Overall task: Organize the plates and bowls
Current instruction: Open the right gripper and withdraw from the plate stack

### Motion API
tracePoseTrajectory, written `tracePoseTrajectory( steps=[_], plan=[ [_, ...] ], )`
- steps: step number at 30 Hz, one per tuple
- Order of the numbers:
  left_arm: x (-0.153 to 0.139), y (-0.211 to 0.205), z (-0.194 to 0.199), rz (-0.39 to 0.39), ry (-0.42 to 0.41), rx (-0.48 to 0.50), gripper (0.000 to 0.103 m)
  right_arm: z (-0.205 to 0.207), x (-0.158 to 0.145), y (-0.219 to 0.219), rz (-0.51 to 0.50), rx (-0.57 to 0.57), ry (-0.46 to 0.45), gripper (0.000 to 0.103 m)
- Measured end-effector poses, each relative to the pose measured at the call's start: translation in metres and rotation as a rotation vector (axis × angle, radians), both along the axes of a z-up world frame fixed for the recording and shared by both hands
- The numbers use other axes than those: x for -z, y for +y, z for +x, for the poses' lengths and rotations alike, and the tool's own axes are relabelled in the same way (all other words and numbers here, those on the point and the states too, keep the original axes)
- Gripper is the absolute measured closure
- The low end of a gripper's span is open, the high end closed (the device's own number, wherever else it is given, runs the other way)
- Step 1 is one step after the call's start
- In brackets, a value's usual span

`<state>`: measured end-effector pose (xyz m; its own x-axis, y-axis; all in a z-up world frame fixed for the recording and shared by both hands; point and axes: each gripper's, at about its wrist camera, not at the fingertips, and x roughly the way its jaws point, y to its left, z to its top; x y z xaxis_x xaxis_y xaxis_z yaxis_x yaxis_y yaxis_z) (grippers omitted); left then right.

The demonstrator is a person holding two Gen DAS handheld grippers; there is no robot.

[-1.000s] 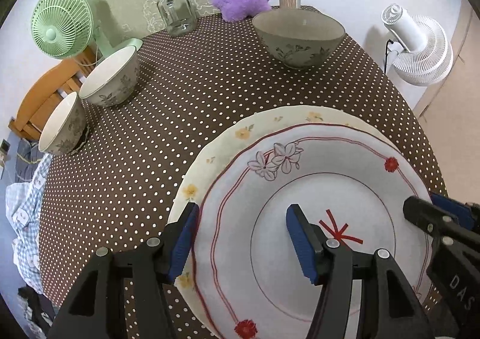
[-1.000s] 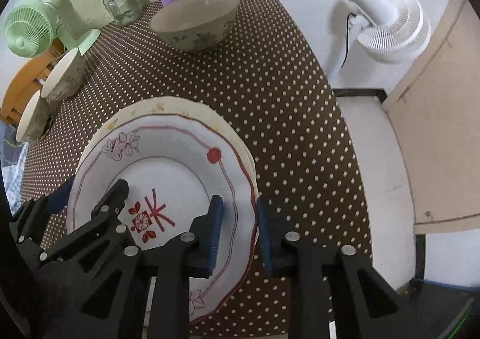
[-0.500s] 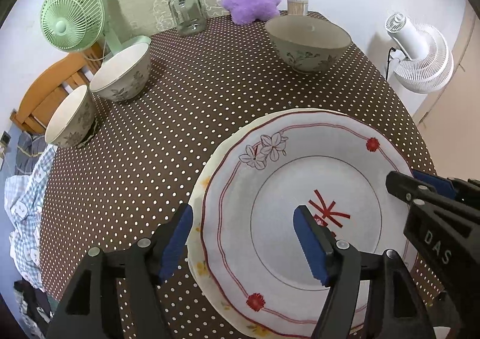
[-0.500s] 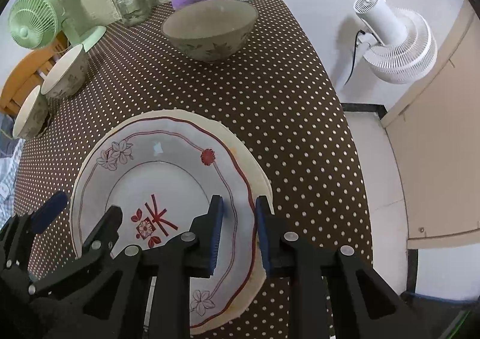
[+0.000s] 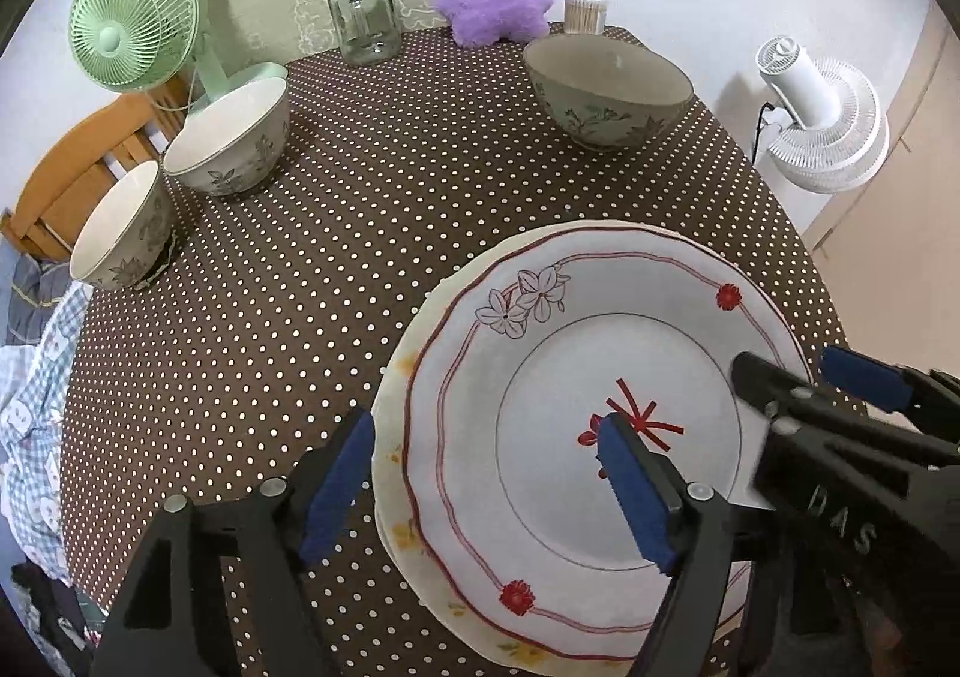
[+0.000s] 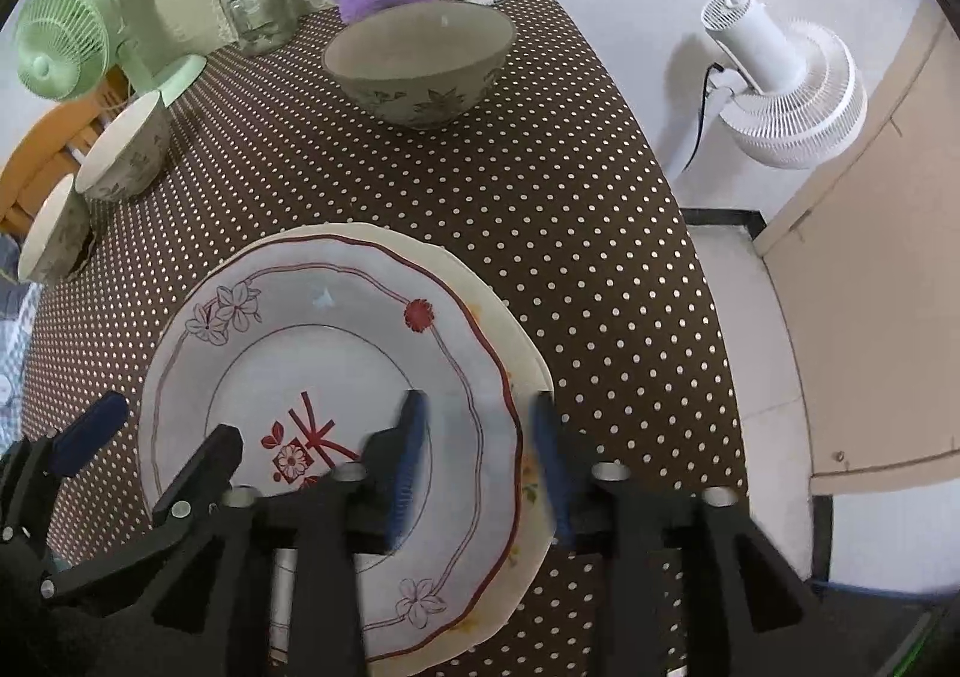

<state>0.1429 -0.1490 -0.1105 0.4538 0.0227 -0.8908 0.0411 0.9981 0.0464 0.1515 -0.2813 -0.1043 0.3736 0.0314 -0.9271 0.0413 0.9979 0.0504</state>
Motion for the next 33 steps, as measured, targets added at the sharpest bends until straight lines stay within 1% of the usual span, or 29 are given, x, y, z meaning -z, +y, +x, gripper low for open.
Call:
tracePoseTrajectory(
  steps=[3, 8, 13, 16, 18, 21, 26, 29, 30, 33],
  plan=[
    [-0.004, 0.005, -0.001, -0.006, -0.009, 0.01, 0.021, -0.003, -0.007, 0.006, -0.012, 0.004, -0.023, 0.031],
    [-0.013, 0.021, -0.003, -0.032, -0.017, 0.012, 0.02, -0.007, -0.018, 0.019, -0.011, 0.012, -0.047, 0.031],
    [-0.028, 0.04, -0.007, -0.039, -0.055, 0.03, 0.02, -0.009, -0.031, 0.034, -0.011, 0.024, -0.083, 0.031],
    [-0.038, 0.051, -0.01, -0.027, -0.095, 0.043, 0.02, -0.011, -0.037, 0.044, -0.012, 0.038, -0.098, 0.031],
    [-0.043, 0.058, -0.011, -0.018, -0.108, 0.051, 0.02, -0.011, -0.041, 0.052, -0.009, 0.045, -0.101, 0.031],
    [-0.048, 0.072, -0.01, -0.015, -0.113, 0.058, 0.02, -0.012, -0.048, 0.066, -0.009, 0.052, -0.111, 0.031],
    [-0.058, 0.101, -0.01, -0.033, -0.128, 0.054, 0.02, -0.016, -0.058, 0.092, 0.005, 0.059, -0.137, 0.031],
    [-0.061, 0.119, -0.008, -0.006, -0.137, 0.032, 0.02, -0.016, -0.063, 0.109, 0.013, 0.053, -0.152, 0.031],
    [-0.062, 0.124, -0.007, 0.002, -0.136, 0.026, 0.022, -0.017, -0.064, 0.114, 0.015, 0.05, -0.158, 0.031],
    [-0.066, 0.142, -0.008, -0.001, -0.146, 0.025, 0.023, -0.019, -0.067, 0.134, 0.026, 0.047, -0.177, 0.031]
  ],
)
